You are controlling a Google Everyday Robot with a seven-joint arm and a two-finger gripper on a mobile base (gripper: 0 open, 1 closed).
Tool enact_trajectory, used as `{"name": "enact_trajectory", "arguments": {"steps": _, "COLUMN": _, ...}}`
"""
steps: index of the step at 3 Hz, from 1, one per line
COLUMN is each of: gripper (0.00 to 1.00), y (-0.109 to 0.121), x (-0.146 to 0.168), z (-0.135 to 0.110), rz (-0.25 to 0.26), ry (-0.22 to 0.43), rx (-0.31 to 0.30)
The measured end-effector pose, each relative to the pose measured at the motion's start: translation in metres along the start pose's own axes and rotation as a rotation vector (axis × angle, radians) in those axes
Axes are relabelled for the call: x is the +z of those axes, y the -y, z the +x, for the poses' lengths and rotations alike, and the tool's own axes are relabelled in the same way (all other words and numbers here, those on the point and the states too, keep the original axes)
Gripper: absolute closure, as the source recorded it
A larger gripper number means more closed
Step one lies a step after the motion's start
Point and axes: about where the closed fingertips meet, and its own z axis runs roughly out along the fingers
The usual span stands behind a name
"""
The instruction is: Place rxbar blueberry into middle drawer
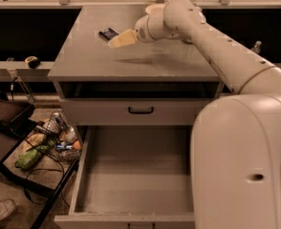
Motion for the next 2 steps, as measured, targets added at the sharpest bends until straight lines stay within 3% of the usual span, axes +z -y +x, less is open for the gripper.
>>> {"name": "enact_trajectory", "arguments": {"steps": 2, "gripper": 0.0, "y": 0.016, "x": 0.063, "z": -0.015, "rz": 0.051, "ry": -0.012, "rx": 0.039}}
